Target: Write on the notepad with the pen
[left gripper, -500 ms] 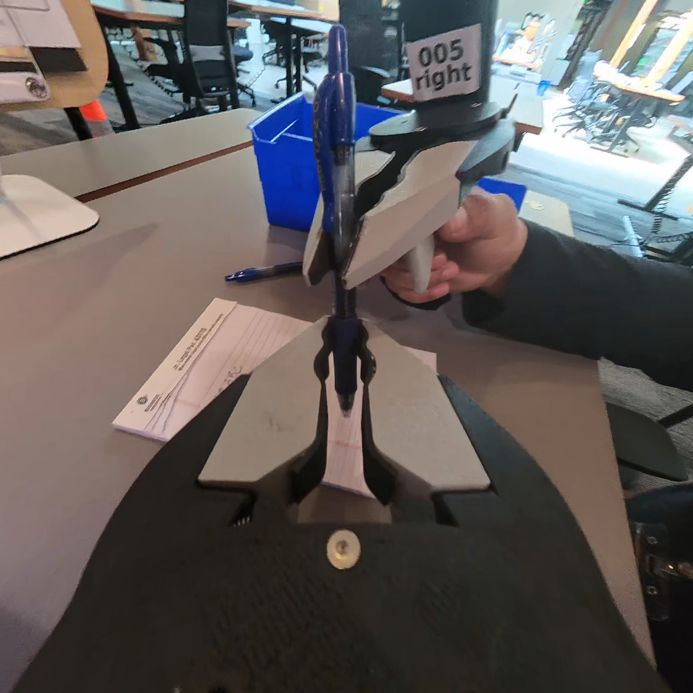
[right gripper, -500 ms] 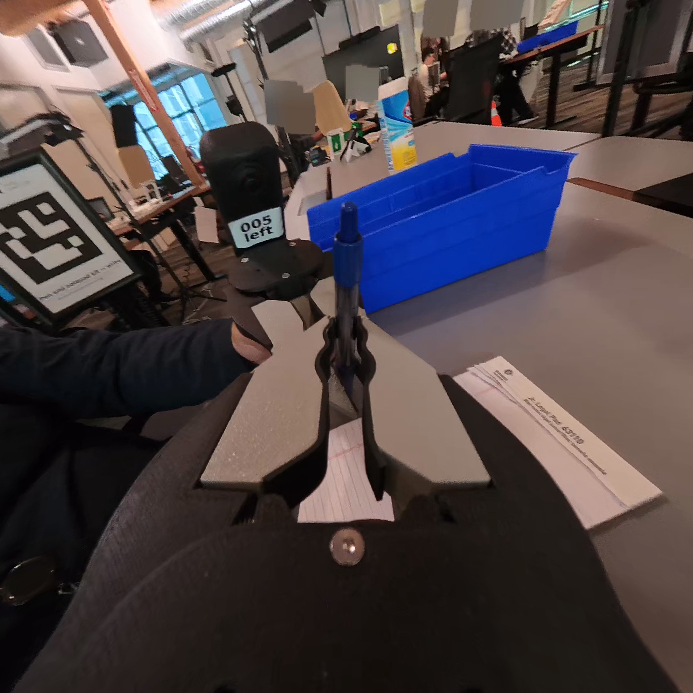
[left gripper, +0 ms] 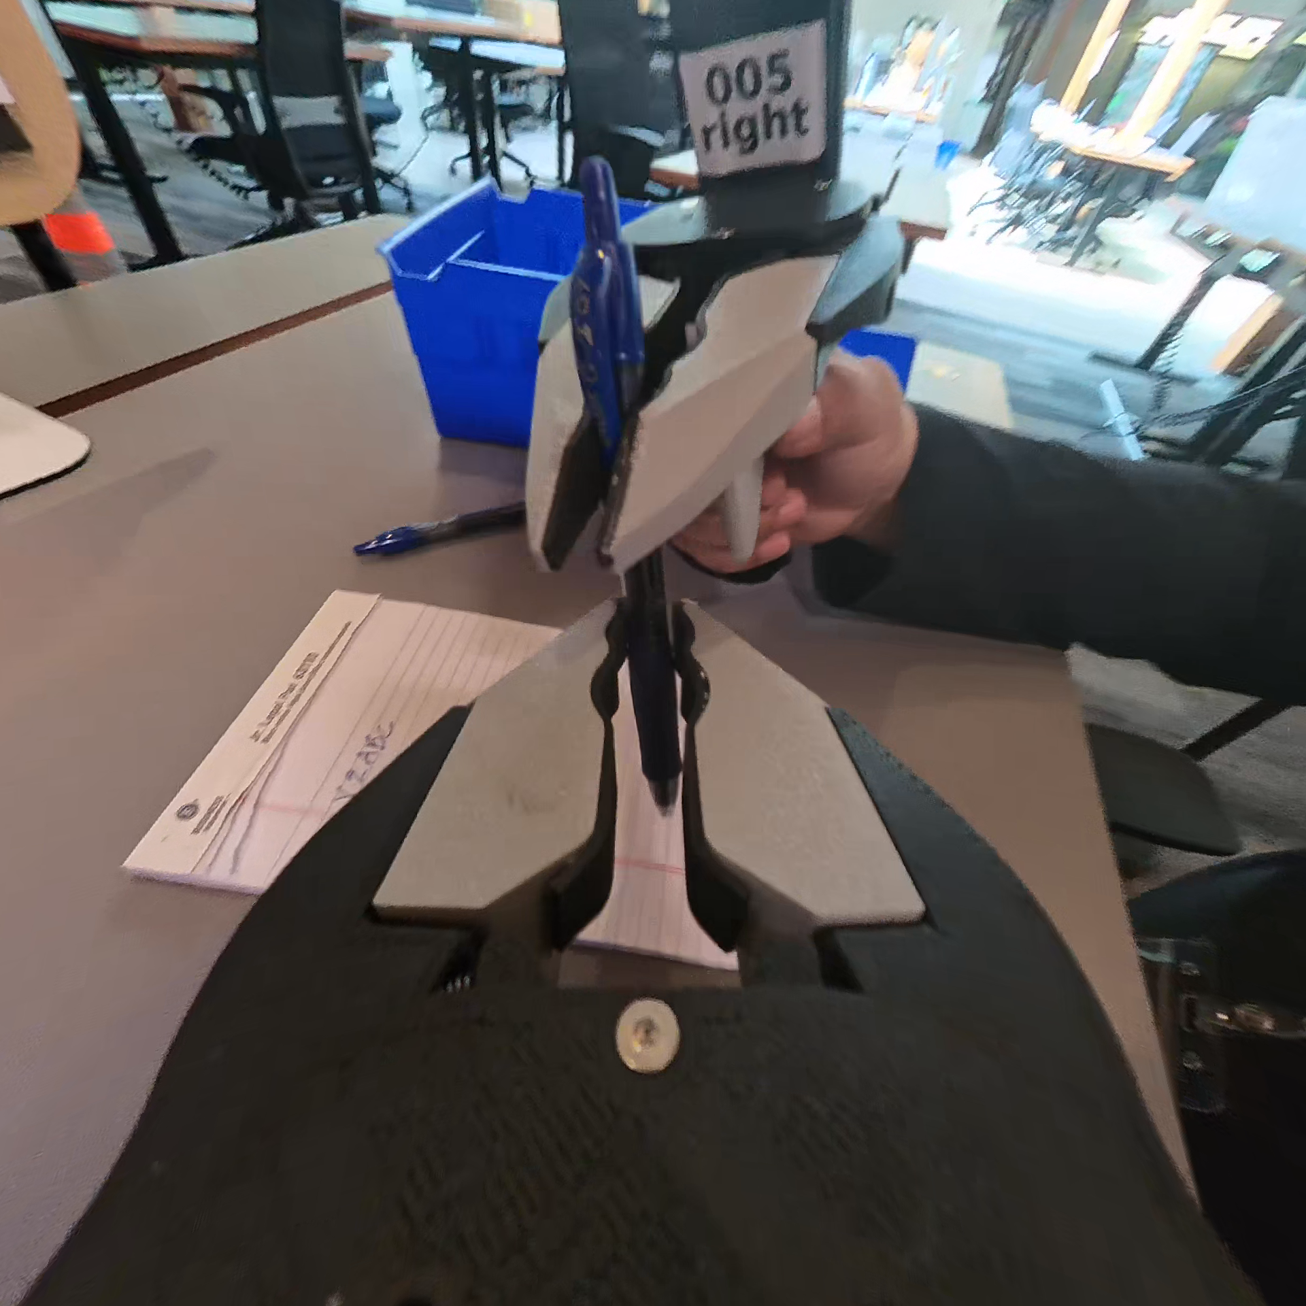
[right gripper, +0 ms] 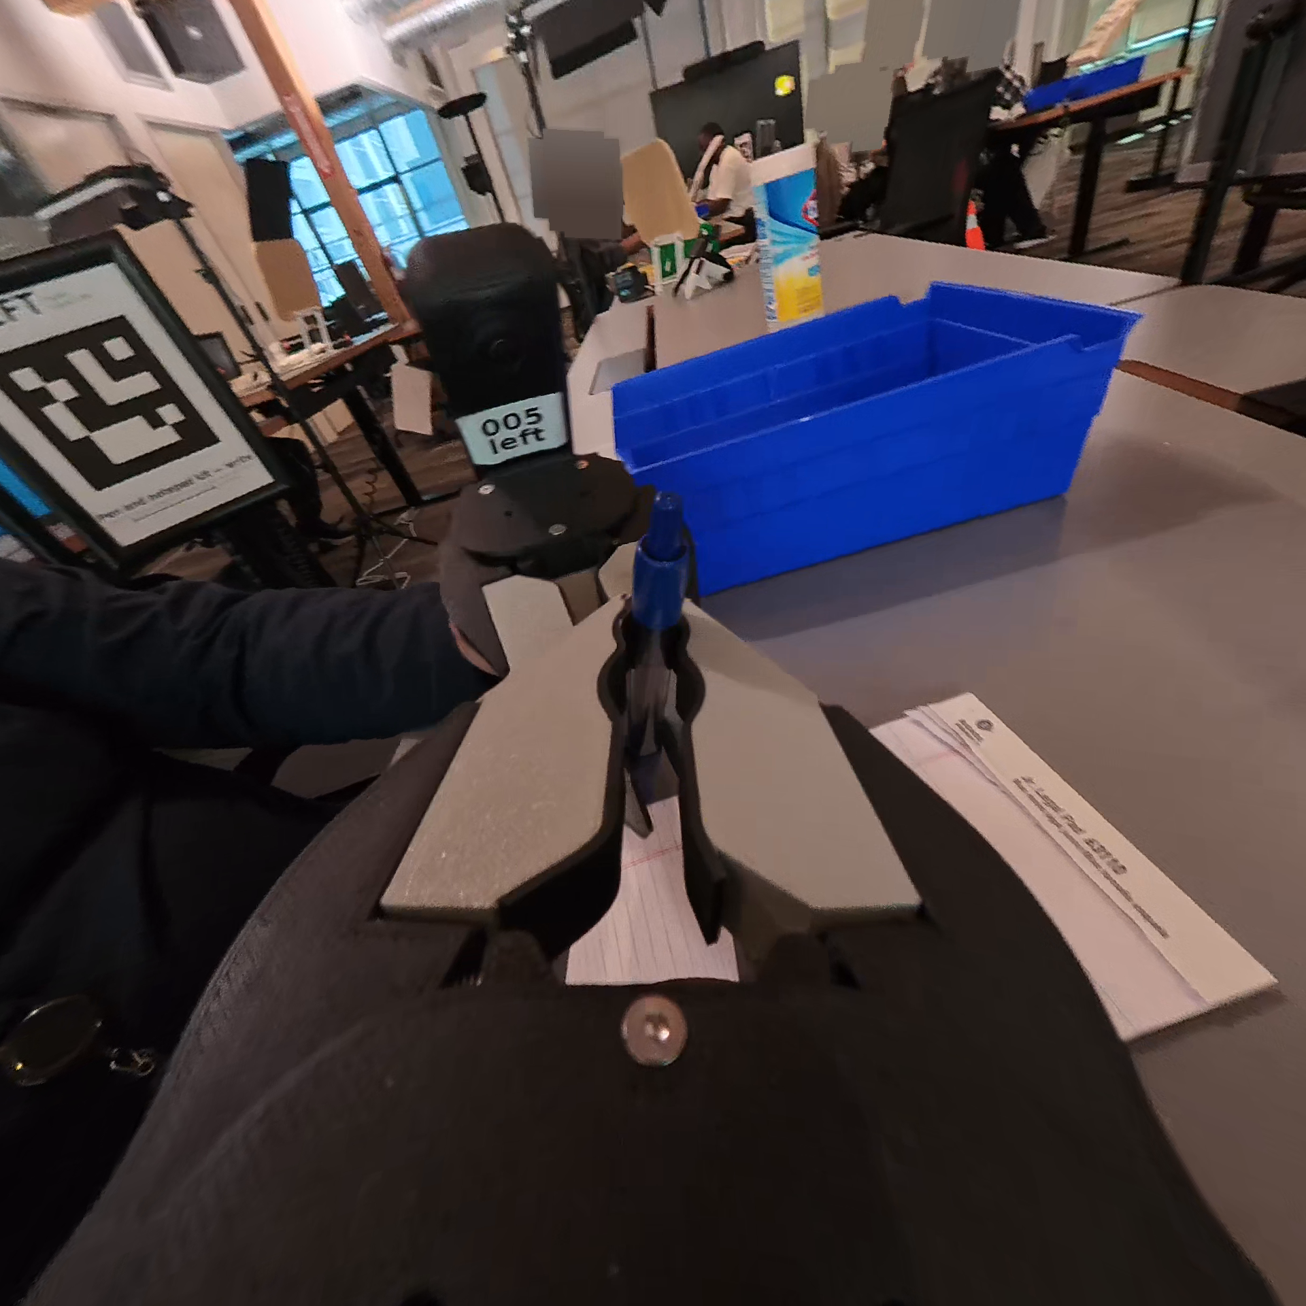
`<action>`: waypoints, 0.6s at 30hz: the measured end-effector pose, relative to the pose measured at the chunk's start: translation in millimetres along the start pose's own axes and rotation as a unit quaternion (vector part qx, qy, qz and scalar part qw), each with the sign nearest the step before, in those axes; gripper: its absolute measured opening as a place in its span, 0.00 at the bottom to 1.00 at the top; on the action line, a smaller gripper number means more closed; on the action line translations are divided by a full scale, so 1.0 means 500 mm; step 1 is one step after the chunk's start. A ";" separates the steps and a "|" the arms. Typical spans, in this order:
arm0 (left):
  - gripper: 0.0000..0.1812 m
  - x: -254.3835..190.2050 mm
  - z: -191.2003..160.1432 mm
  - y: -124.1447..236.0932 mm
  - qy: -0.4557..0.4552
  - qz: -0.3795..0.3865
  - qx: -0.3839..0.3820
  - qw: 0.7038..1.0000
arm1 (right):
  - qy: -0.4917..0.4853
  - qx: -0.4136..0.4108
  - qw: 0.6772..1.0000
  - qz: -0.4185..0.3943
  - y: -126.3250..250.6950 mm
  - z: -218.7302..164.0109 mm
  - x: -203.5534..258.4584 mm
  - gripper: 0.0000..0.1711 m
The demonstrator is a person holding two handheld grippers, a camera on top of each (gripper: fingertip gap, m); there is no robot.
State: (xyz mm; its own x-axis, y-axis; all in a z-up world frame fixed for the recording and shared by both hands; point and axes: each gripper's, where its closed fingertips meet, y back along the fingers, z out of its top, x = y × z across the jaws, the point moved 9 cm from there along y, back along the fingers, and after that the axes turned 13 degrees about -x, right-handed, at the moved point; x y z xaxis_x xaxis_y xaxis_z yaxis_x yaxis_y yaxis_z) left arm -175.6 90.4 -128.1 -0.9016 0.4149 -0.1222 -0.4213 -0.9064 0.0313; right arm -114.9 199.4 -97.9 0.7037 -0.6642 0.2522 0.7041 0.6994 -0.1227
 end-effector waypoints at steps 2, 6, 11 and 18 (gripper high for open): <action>0.05 -0.001 0.006 0.005 0.028 -0.027 -0.018 0.999 | 0.004 -0.009 1.000 0.012 -0.001 0.003 0.007 0.03; 0.05 0.008 0.008 0.010 0.052 -0.026 -0.028 0.998 | 0.009 -0.017 1.000 -0.008 0.001 0.004 0.000 0.04; 0.07 0.001 0.001 0.000 0.074 -0.049 -0.019 0.996 | 0.020 0.002 1.000 0.012 -0.003 -0.002 0.009 0.03; 0.02 -0.006 0.003 0.001 0.038 -0.042 -0.017 0.998 | 0.003 0.007 1.000 0.030 -0.011 -0.009 0.013 0.03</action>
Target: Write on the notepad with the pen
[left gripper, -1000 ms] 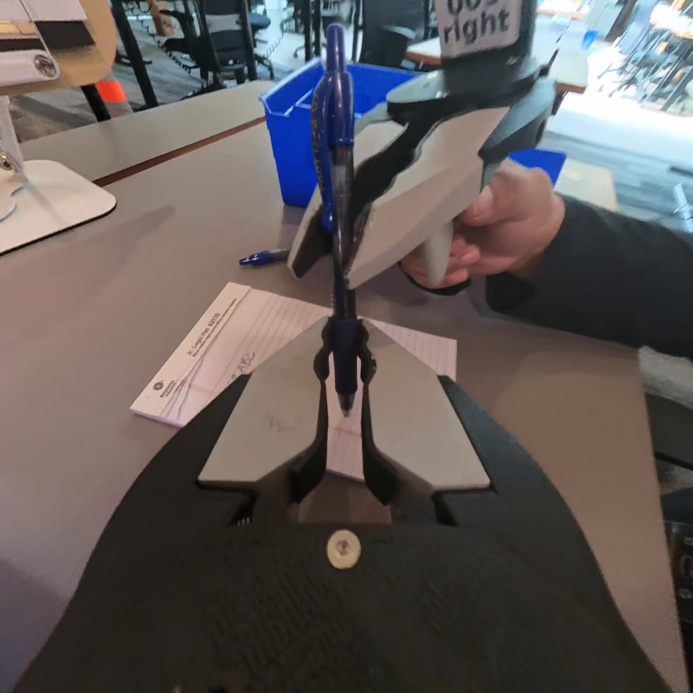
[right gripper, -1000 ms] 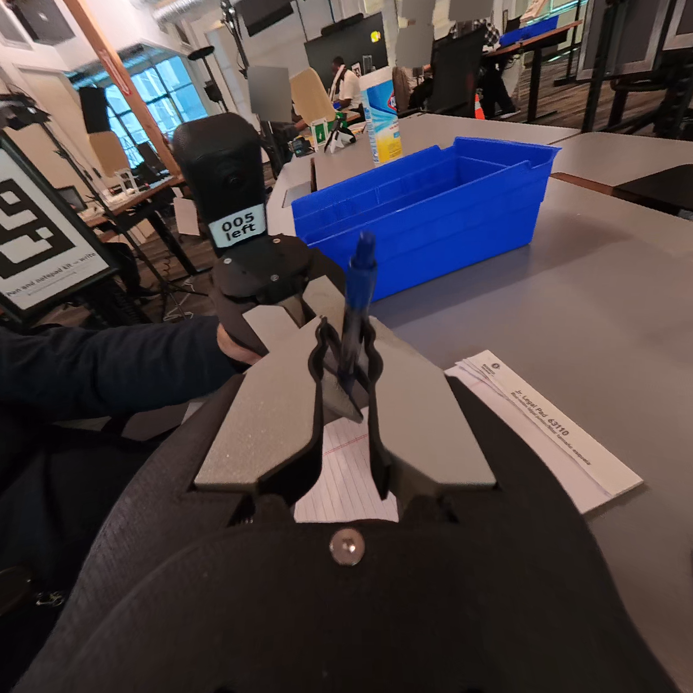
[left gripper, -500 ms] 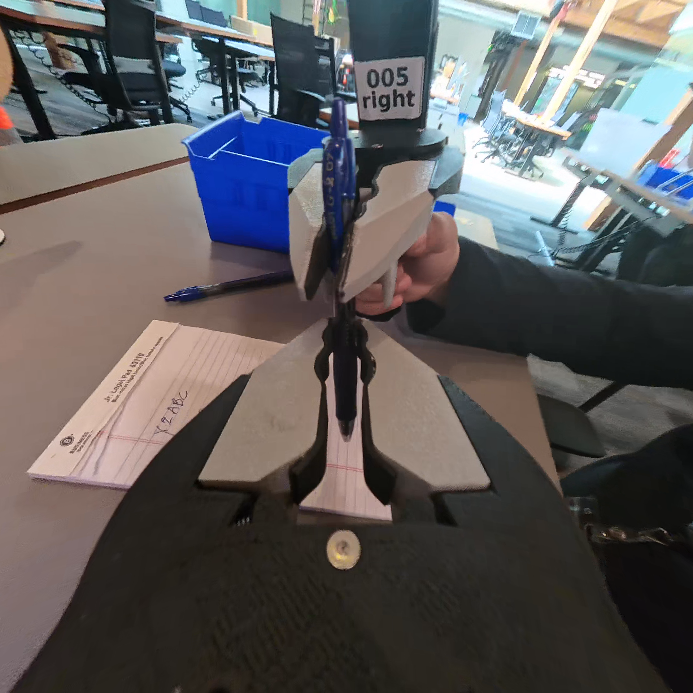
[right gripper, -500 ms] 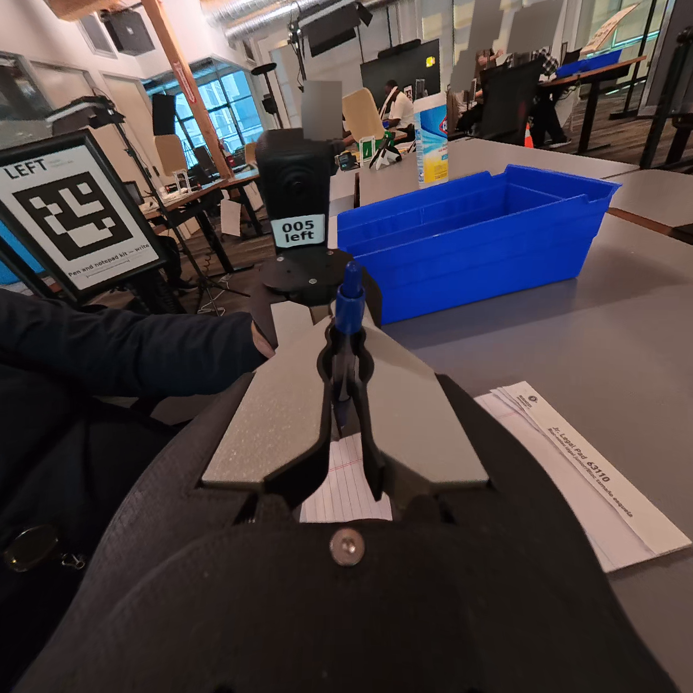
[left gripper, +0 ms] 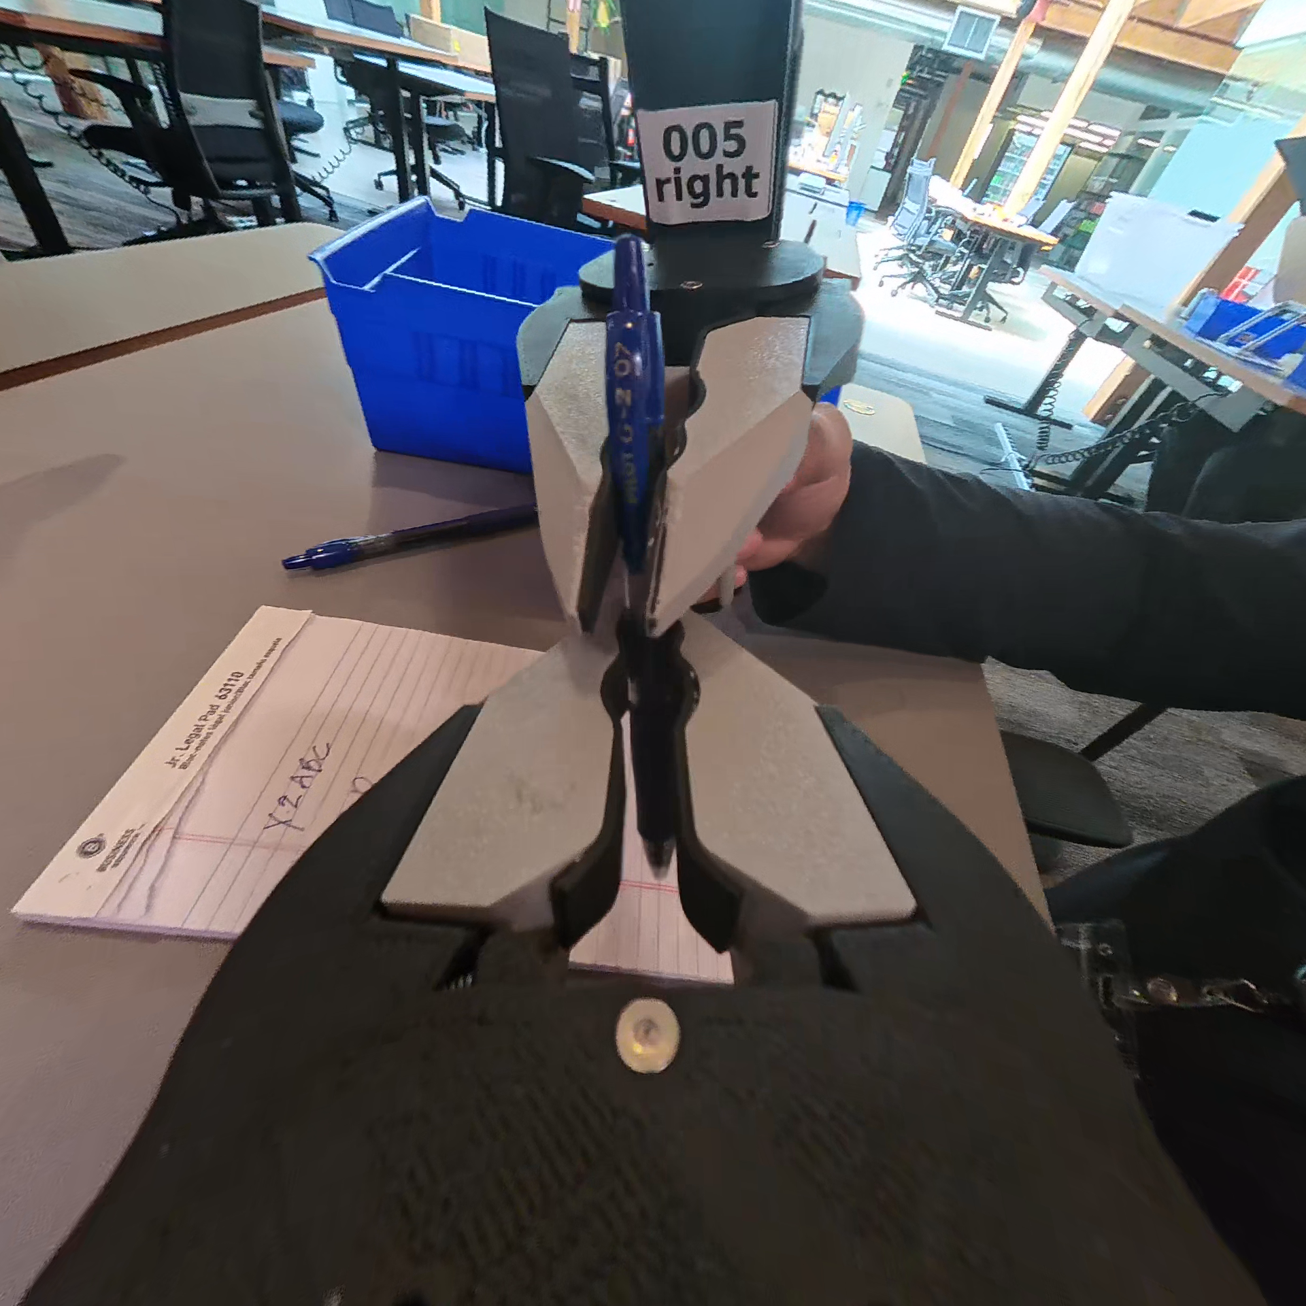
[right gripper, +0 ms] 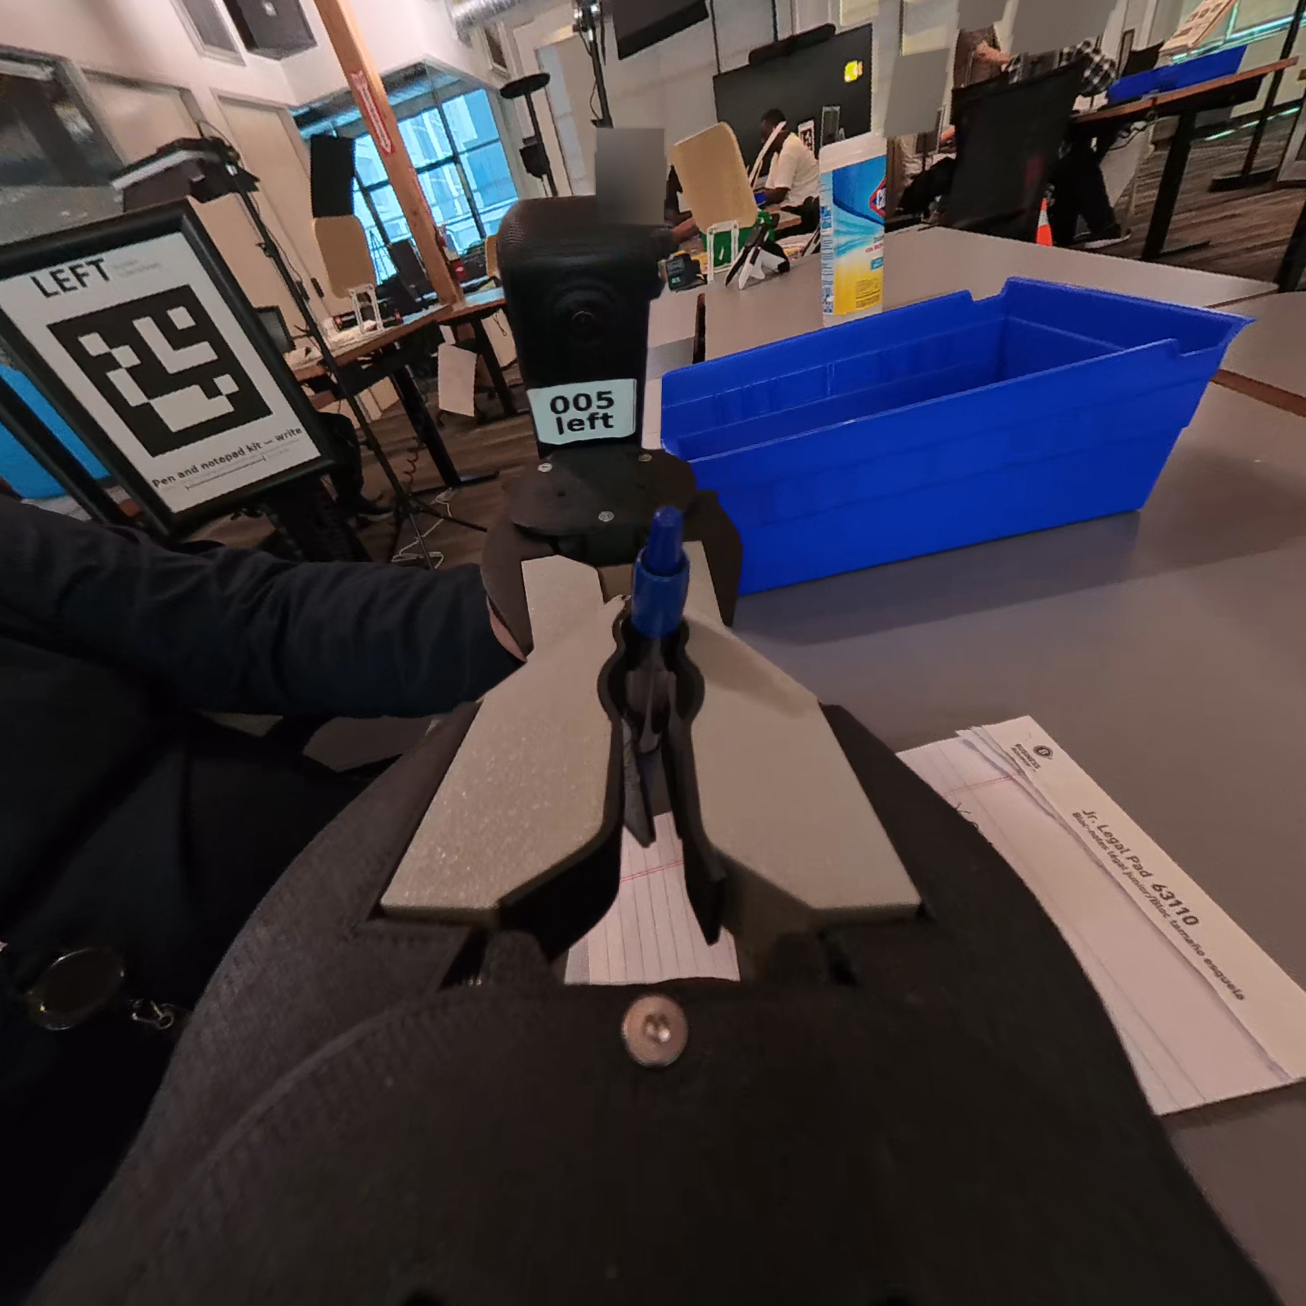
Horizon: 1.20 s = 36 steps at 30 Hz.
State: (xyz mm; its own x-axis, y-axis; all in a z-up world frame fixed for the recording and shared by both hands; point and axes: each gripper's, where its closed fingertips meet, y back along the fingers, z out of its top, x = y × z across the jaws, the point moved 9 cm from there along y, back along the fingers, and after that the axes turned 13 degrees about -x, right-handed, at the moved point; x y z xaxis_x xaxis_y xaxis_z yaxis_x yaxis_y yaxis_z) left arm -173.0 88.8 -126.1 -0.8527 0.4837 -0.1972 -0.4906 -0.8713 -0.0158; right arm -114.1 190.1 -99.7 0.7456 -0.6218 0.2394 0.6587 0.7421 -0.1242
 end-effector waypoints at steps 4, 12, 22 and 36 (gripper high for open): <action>0.02 0.008 -0.003 0.001 0.010 0.011 0.002 1.000 | -0.006 -0.017 1.000 -0.018 0.008 0.006 -0.009 0.05; 0.02 0.002 0.003 0.003 0.000 0.008 -0.009 1.000 | 0.004 0.001 1.000 -0.007 0.003 0.001 -0.003 0.03; 0.02 0.009 0.000 0.006 0.012 0.011 -0.007 1.000 | -0.033 -0.140 0.988 -0.050 0.054 0.050 -0.027 0.04; 0.02 0.016 -0.007 0.004 0.011 0.021 0.007 1.000 | -0.038 -0.135 0.989 -0.048 0.043 0.047 -0.021 0.07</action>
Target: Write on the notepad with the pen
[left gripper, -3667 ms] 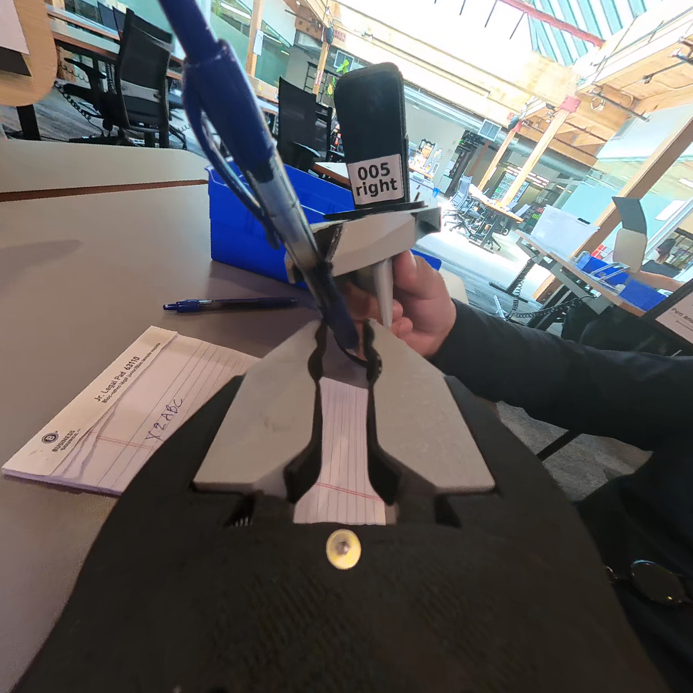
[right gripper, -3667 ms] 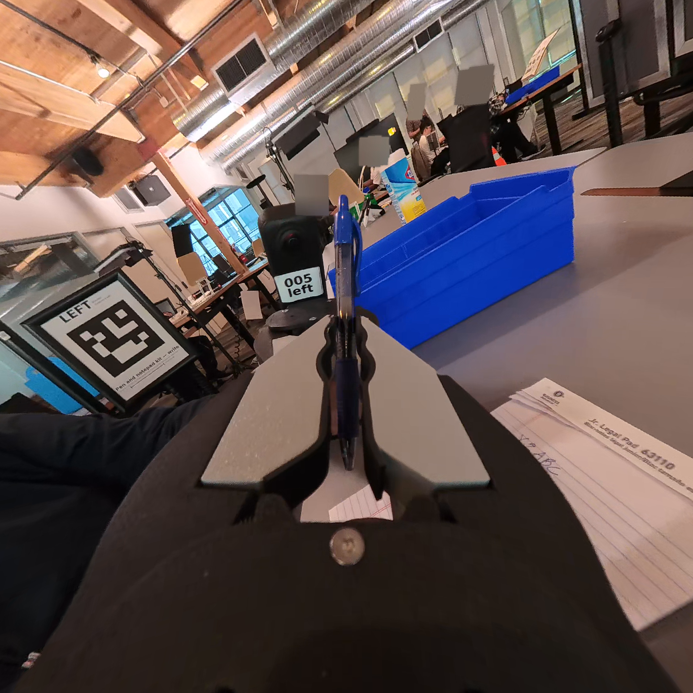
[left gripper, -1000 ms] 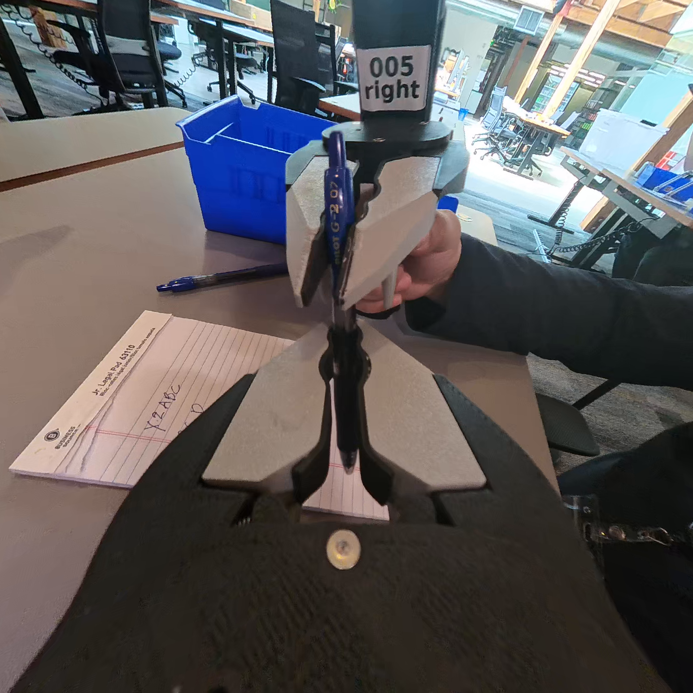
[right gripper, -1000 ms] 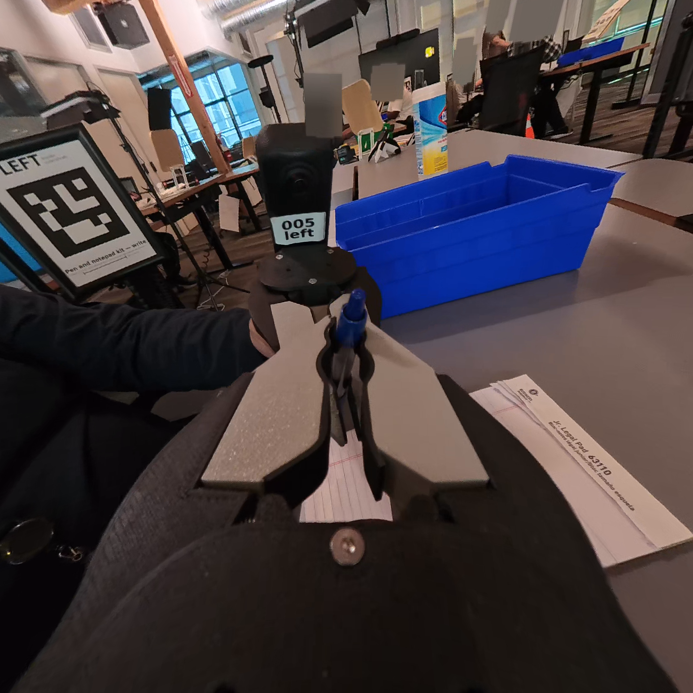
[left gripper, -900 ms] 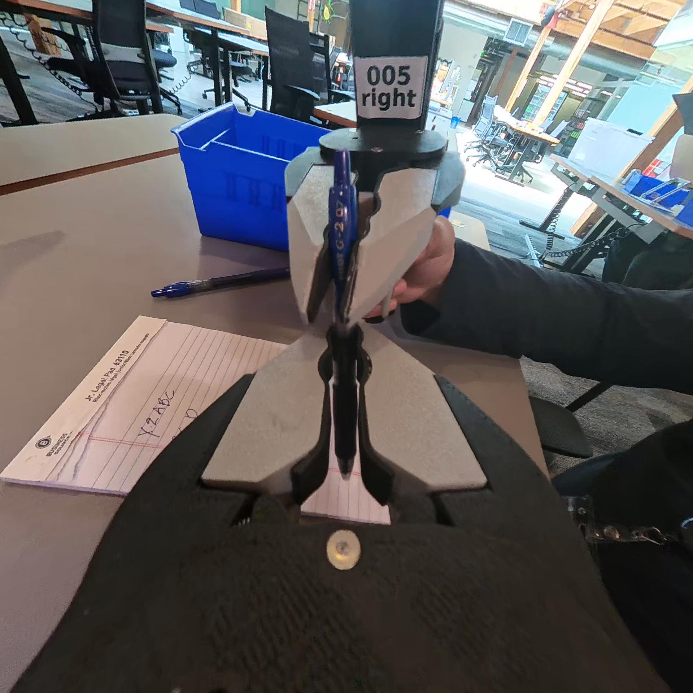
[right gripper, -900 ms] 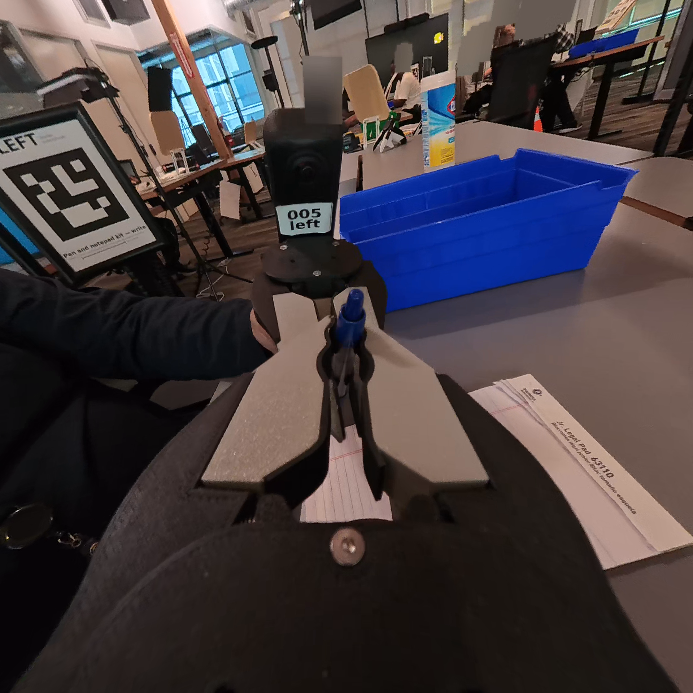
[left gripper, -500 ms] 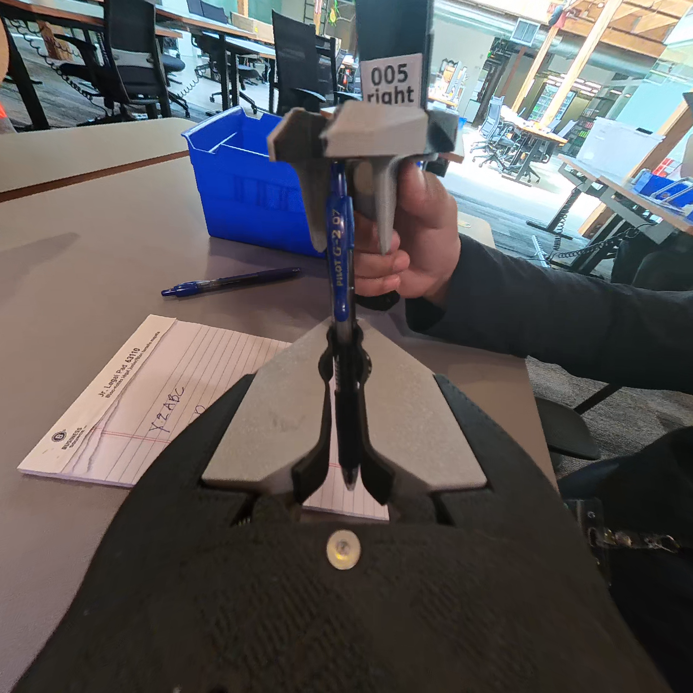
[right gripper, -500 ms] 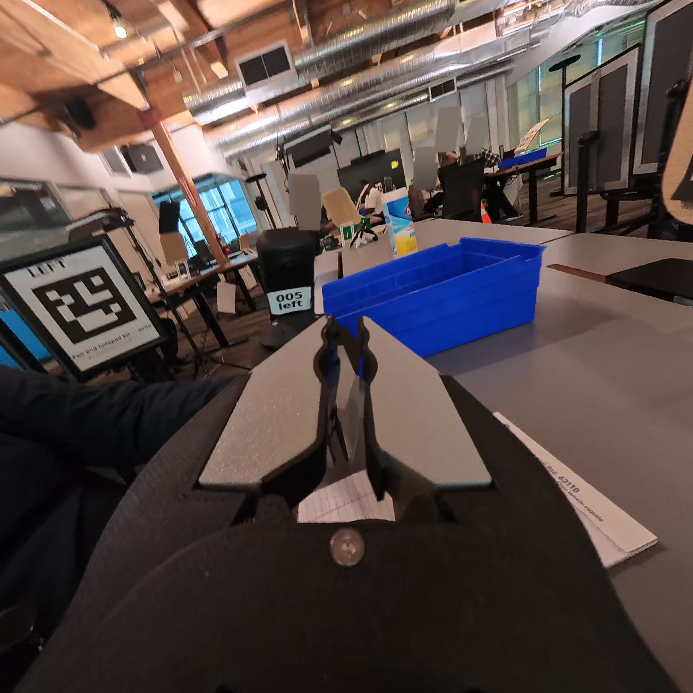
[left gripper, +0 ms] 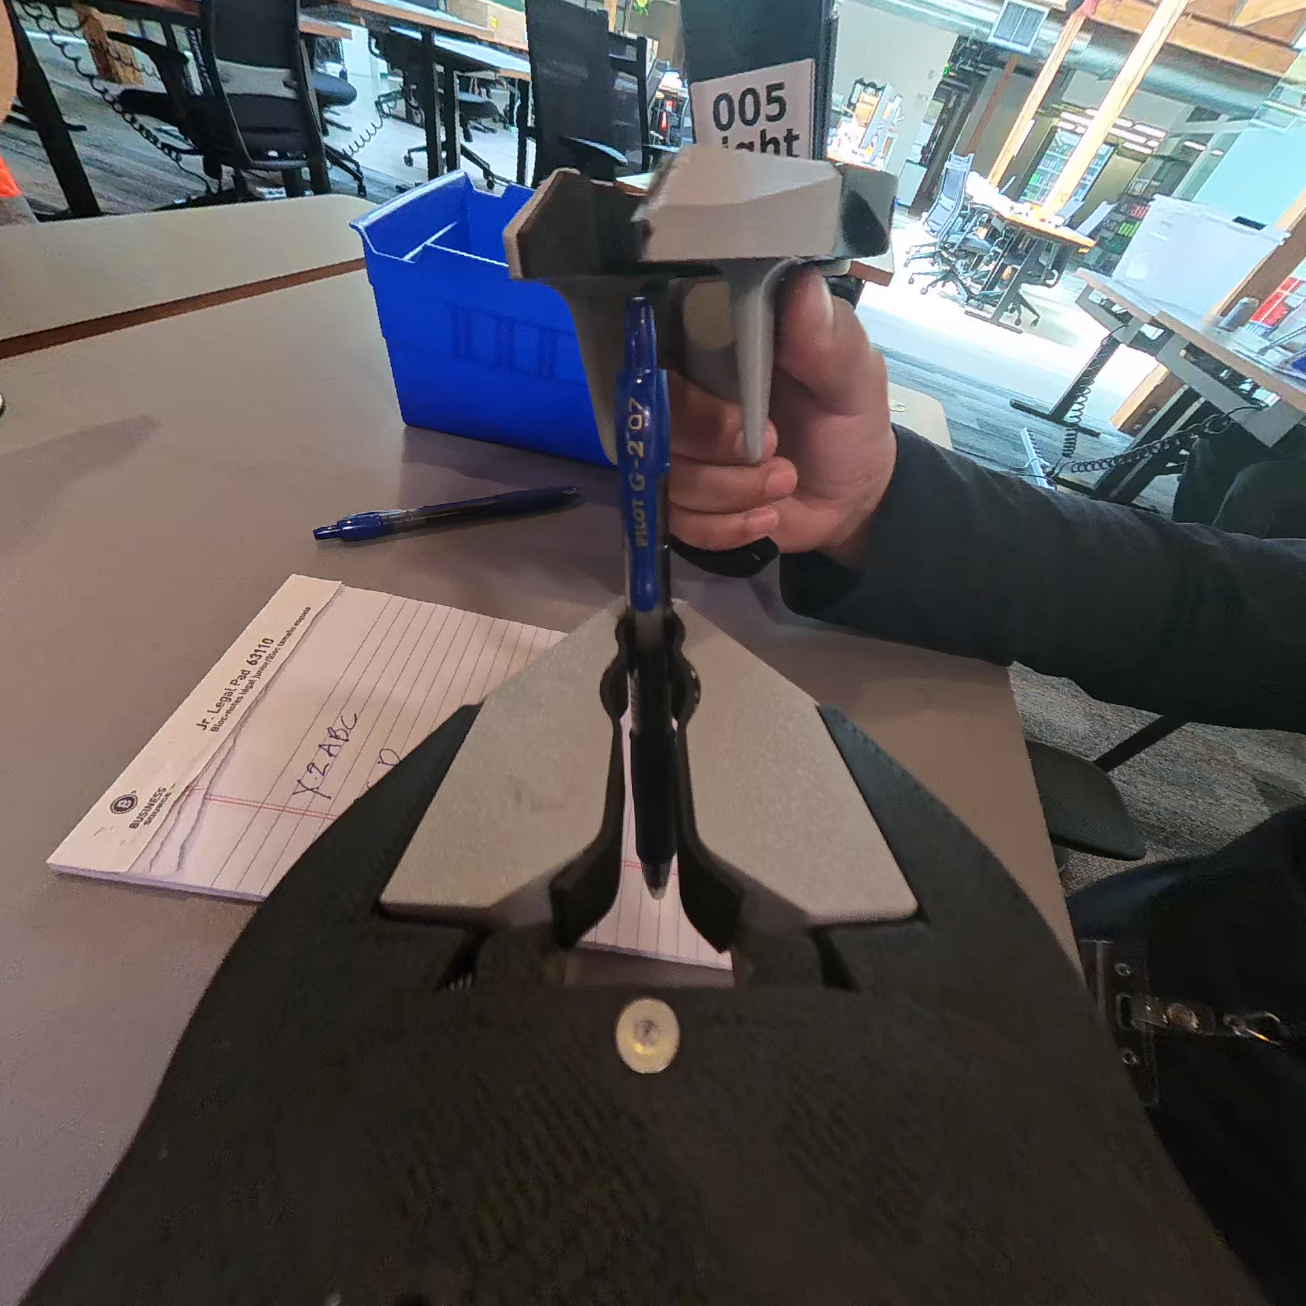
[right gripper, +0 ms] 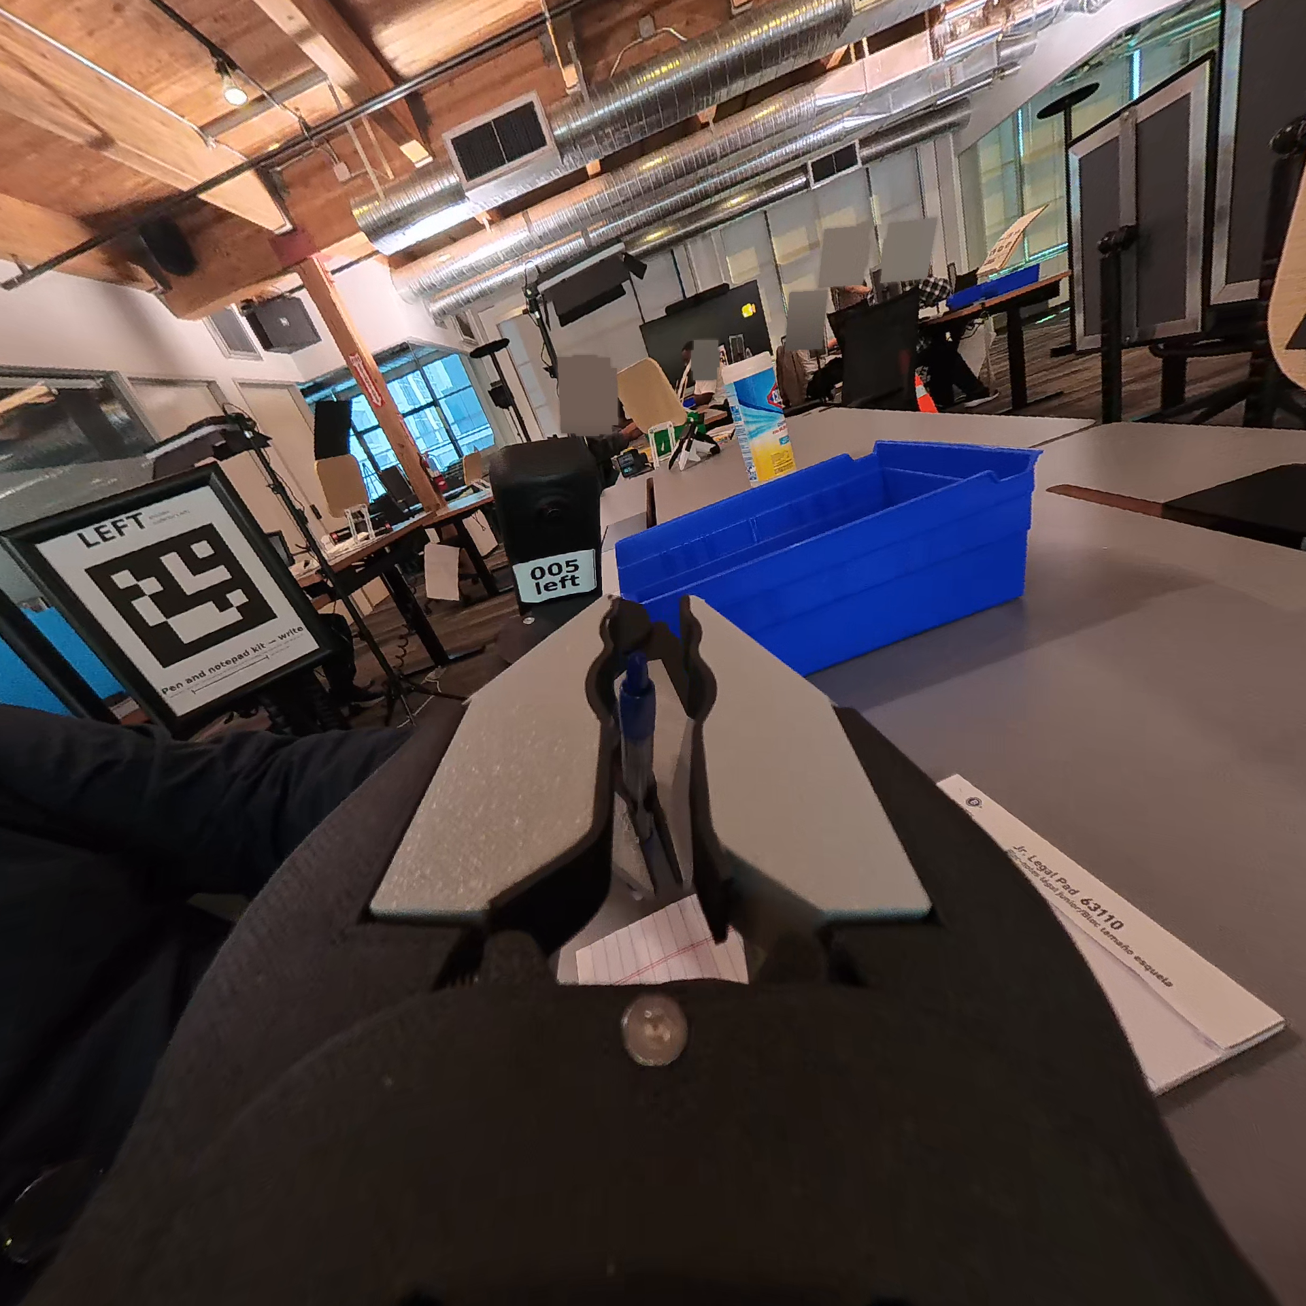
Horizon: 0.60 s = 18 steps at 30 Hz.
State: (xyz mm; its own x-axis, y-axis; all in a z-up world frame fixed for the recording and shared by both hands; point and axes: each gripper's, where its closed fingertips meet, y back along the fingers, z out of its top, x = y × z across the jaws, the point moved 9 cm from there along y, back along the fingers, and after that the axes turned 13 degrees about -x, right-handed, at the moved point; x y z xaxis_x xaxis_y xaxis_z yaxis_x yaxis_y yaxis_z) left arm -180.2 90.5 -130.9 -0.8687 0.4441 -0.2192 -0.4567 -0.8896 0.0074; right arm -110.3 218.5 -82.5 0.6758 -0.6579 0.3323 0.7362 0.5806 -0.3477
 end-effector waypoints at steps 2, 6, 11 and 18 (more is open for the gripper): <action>0.02 0.001 0.000 0.001 -0.001 0.003 0.002 1.000 | 0.001 -0.006 1.000 0.001 0.002 0.002 0.000 0.08; 0.02 0.002 -0.002 0.000 0.003 0.004 0.005 1.000 | 0.008 -0.016 1.000 -0.005 0.009 0.008 0.000 0.01; 0.02 0.000 -0.004 -0.003 0.000 0.001 0.012 1.000 | 0.003 -0.007 1.000 -0.005 0.004 -0.001 -0.001 0.00; 0.02 -0.007 -0.003 -0.004 -0.006 -0.011 0.018 1.000 | 0.012 0.017 1.000 0.002 -0.007 -0.015 0.004 0.00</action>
State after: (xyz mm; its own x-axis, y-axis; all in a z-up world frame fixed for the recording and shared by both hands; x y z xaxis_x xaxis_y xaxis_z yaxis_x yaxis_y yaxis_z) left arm -176.1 90.5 -131.7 -0.8607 0.4644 -0.2088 -0.4816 -0.8756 0.0374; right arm -111.7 211.6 -87.2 0.6787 -0.6657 0.3101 0.7339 0.5996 -0.3192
